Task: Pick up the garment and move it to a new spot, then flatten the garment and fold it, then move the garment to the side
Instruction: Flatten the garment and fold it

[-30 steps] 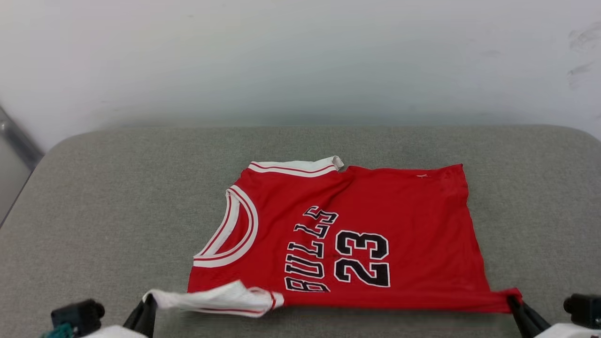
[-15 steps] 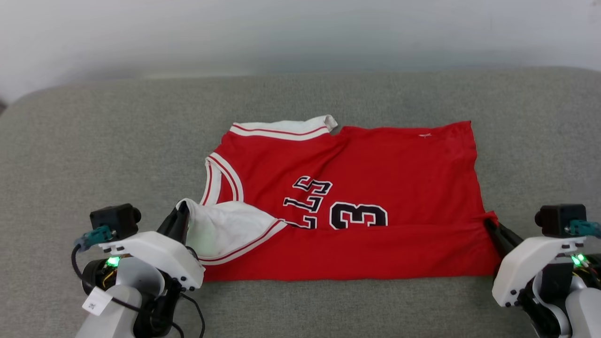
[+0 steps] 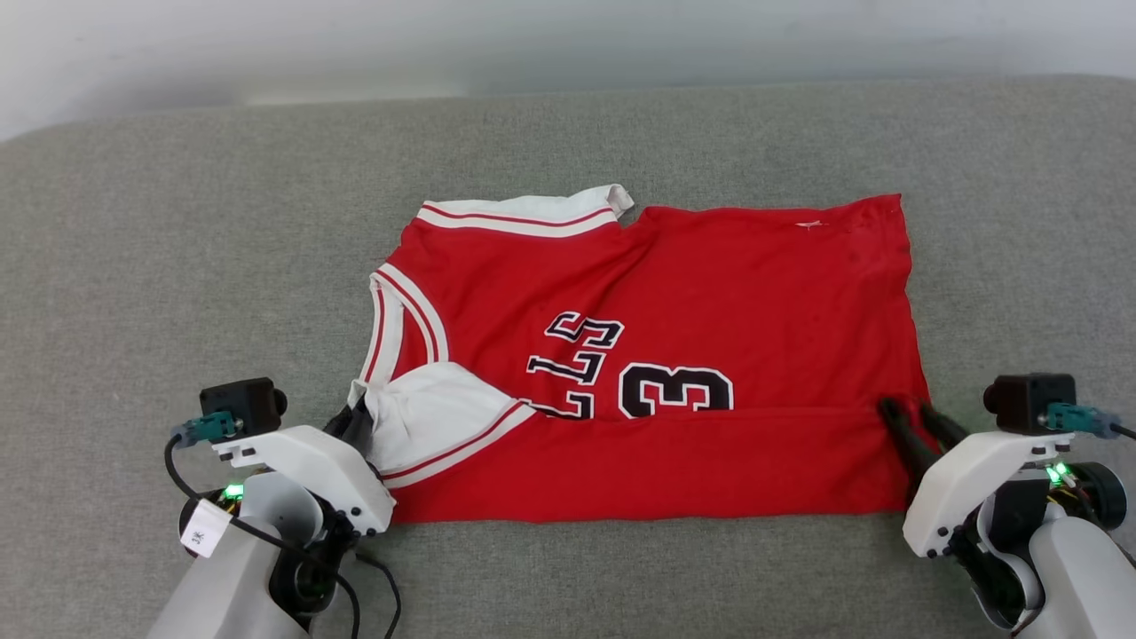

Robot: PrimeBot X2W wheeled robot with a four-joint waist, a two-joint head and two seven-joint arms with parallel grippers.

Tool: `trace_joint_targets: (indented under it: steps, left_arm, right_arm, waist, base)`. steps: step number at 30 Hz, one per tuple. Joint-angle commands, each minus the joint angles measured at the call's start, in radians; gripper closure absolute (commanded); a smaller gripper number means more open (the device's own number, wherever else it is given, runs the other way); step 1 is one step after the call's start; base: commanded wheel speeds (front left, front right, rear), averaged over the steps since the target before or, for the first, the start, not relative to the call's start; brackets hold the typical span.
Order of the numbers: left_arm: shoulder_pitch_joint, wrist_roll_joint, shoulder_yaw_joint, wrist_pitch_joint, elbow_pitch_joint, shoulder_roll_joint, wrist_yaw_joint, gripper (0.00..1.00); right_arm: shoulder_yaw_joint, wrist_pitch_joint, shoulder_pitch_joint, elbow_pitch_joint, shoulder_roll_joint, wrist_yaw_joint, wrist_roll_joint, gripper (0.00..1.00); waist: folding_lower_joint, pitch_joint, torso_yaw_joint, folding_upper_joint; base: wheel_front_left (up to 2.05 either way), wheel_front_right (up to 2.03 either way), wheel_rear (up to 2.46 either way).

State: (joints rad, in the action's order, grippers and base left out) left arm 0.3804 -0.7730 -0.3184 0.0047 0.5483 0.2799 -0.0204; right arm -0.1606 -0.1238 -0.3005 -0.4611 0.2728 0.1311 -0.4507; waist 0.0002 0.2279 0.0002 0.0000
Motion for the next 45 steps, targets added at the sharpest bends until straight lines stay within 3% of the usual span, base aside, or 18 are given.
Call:
trace_joint_targets:
  steps: [1,5,11,14,15,21,27,35,36,37,38,45]
  left_arm:
    - [0.012,-0.001,0.003,-0.009,0.007,0.002,-0.002,0.0]
    - [0.018,-0.008,0.022,-0.026,0.02,0.021,-0.001,0.0]
    - [-0.018,-0.02,0.03,0.06,-0.028,0.094,-0.014,0.0]
    - [-0.031,-0.037,0.03,0.15,-0.088,0.139,-0.021,0.0]
    - [-0.052,-0.064,0.026,0.268,-0.16,0.188,-0.032,0.0]
    - [-0.096,-0.131,0.005,0.521,-0.285,0.264,-0.069,0.0]
    - [-0.135,-0.175,0.001,0.645,-0.305,0.285,-0.13,0.0]
    - [-0.158,-0.219,-0.027,0.702,-0.234,0.237,-0.134,0.0]
    - [-0.161,-0.223,-0.032,0.708,-0.226,0.228,-0.132,0.54]
    - [-0.163,-0.227,-0.038,0.712,-0.219,0.22,-0.128,0.89]
    - [-0.163,-0.23,-0.043,0.713,-0.215,0.214,-0.124,1.0]
    - [-0.136,-0.197,-0.027,0.66,-0.238,0.244,-0.112,1.0]
  right_arm:
    - [0.002,0.019,-0.015,-0.003,0.001,-0.001,-0.011,0.0]
    - [0.001,0.127,-0.004,-0.005,0.001,-0.001,-0.019,0.0]
    - [0.025,0.211,0.048,0.022,-0.007,-0.001,0.006,0.0]
    - [0.047,0.215,0.08,0.051,-0.016,-0.001,0.023,0.0]
    - [0.069,0.202,0.112,0.093,-0.028,-0.001,0.041,0.0]
    - [0.099,0.158,0.149,0.187,-0.063,-0.001,0.074,0.0]
    - [0.107,0.135,0.159,0.253,-0.096,-0.001,0.091,0.0]
    - [0.13,0.12,0.145,0.265,-0.11,-0.001,0.078,0.0]
    - [0.133,0.117,0.144,0.262,-0.108,-0.001,0.073,0.0]
    - [0.138,0.116,0.142,0.261,-0.106,-0.001,0.071,0.0]
    - [0.146,0.109,0.141,0.258,-0.101,-0.001,0.068,0.0]
    - [0.173,0.003,0.129,0.23,-0.065,-0.001,0.028,0.0]
  waist:
    - [-0.0002,-0.008,0.001,0.0]
    - [-0.0002,-0.047,0.001,0.0]
    - [-0.0002,-0.121,-0.007,0.0]
    - [-0.0002,-0.145,-0.011,0.0]
    - [-0.0002,-0.154,-0.019,0.0]
    - [-0.0002,-0.137,-0.046,0.0]
    - [-0.0002,-0.089,-0.083,0.0]
    - [-0.0002,-0.039,-0.118,0.0]
    - [-0.0002,-0.037,-0.121,0.0]
    - [-0.0002,-0.036,-0.122,0.0]
    - [-0.0002,-0.036,-0.124,0.0]
    - [-0.0002,-0.048,-0.119,0.0]
  base:
    - [0.0,0.0,0.0]
    - [0.0,0.0,0.0]
    - [0.0,0.0,0.0]
    - [0.0,0.0,0.0]
    - [0.0,0.0,0.0]
    - [0.0,0.0,0.0]
    - [0.0,0.0,0.0]
    - [0.0,0.0,0.0]
    - [0.0,0.0,0.0]
    - [0.0,0.0,0.0]
    - [0.0,0.0,0.0]
    - [0.0,0.0,0.0]
